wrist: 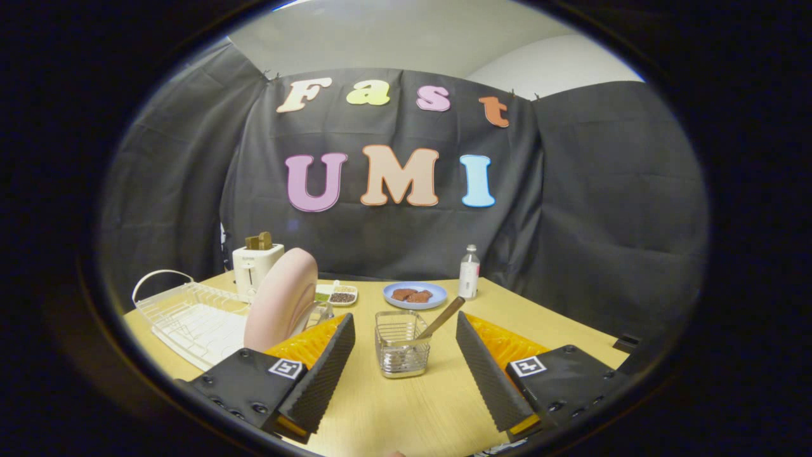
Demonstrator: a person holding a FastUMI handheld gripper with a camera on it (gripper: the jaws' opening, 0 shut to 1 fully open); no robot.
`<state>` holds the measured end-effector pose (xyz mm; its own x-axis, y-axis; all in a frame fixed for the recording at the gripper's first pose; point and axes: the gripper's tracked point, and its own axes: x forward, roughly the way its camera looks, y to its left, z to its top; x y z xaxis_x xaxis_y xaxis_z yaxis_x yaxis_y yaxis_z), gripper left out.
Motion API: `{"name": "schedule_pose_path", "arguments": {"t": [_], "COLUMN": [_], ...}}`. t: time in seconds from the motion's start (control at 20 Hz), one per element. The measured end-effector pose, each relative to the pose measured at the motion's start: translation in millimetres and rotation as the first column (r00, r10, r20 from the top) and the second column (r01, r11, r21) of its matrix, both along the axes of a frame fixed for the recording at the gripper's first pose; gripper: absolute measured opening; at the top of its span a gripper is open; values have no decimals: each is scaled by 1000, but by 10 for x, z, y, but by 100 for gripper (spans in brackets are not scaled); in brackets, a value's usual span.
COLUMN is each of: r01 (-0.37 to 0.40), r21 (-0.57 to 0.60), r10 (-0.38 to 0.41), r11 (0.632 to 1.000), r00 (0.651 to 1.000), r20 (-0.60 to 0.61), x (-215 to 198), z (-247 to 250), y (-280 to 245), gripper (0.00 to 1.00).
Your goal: Take the plate from the dish rack, then take the spoon from the basket and place it into the plate.
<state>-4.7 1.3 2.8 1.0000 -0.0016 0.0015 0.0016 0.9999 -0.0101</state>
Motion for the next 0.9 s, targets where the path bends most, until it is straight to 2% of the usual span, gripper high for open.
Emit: {"name": "schedule_pose_path", "arguments": {"t": [0.15, 0.35, 0.55, 0.7, 0.9], "r01": [30, 69, 42, -3, -58], "r21": [14, 36, 104, 164, 248], "r10": [-30, -73, -58, -12, 89], "r11": [999, 997, 994, 986, 967], "r00": [999, 989, 987, 996, 990], "r20": [29, 126, 151, 92, -113], "x": [-41, -98, -33, 158, 456], "z": [181, 830, 1457, 1739, 1582], "y": [-50, -45, 250, 648, 1198], "gripper": [94, 94, 94, 94, 94]}}
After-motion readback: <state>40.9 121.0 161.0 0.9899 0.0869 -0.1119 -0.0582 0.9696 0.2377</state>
